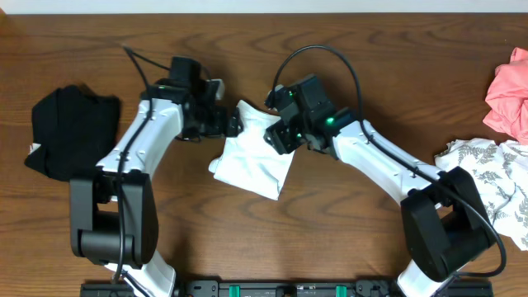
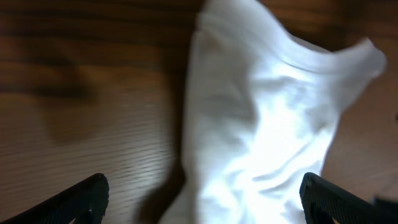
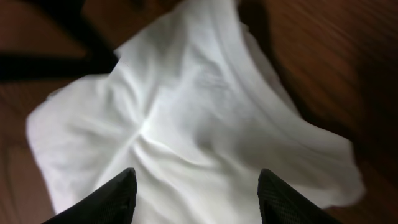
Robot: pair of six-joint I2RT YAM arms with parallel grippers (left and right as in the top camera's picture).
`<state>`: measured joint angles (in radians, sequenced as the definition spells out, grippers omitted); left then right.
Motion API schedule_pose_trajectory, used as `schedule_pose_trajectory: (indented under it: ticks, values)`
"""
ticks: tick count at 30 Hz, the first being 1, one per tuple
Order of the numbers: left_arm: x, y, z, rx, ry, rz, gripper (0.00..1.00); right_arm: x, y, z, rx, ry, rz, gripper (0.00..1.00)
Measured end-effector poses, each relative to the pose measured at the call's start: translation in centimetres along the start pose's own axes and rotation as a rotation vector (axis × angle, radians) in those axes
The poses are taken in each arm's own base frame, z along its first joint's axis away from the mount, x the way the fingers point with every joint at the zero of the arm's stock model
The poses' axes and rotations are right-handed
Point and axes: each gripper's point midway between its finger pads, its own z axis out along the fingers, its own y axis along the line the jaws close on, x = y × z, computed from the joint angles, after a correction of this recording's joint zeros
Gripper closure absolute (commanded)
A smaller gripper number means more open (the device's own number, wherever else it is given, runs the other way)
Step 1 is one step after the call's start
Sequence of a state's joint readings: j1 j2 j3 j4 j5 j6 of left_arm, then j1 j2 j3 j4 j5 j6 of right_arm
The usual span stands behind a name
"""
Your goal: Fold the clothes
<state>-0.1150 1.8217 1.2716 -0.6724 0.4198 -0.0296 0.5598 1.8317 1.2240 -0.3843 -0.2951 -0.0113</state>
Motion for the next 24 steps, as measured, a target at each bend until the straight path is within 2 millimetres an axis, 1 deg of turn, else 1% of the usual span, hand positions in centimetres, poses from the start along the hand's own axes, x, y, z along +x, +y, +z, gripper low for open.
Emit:
schedule_pose_trajectory:
  ticks: [4,7,9,11,12,14,18,21,24]
  values:
    - [-0.6,2.0,-0.6,-0.012,-0.026,-0.055,0.02,-0.5,1.0,0.7,-0.021,-0.021,-0.026,0.39]
    - [-1.0,3.3,-1.1,-0.020,-0.044,-0.098,0.02,0.1,1.3,2.2,-0.032,-0.004,-0.035,0.40]
    - [-1.0,3.9,-1.3,-0.024,-0.048,-0.115,0.02,1.3,1.2,3.5,-0.037,0.040,-0.036,0.41]
    - [-1.0,4.3,-1.5,-0.026,-0.048,-0.127,0.02,3.5,0.7,4.9,-0.036,0.113,-0.037,0.41]
    - [-0.9,4.4,-1.5,-0.027,-0.045,-0.132,0.02,4.9,0.3,5.6,-0.030,0.160,-0.041,0.41]
    - [-0.7,4.4,-1.5,-0.028,-0.039,-0.135,0.02,5.1,0.0,5.3,-0.021,0.187,-0.041,0.41]
    - [-0.5,4.4,-1.5,-0.028,-0.029,-0.143,0.02,6.2,-1.0,4.6,0.002,0.248,-0.030,0.40]
    - [-0.2,4.3,-1.5,-0.023,-0.017,-0.166,0.02,6.4,-2.0,4.2,0.013,0.260,-0.016,0.40]
    - [0.0,3.8,-1.4,0.004,-0.009,-0.177,0.02,6.4,-2.7,4.0,0.021,0.261,-0.004,0.40]
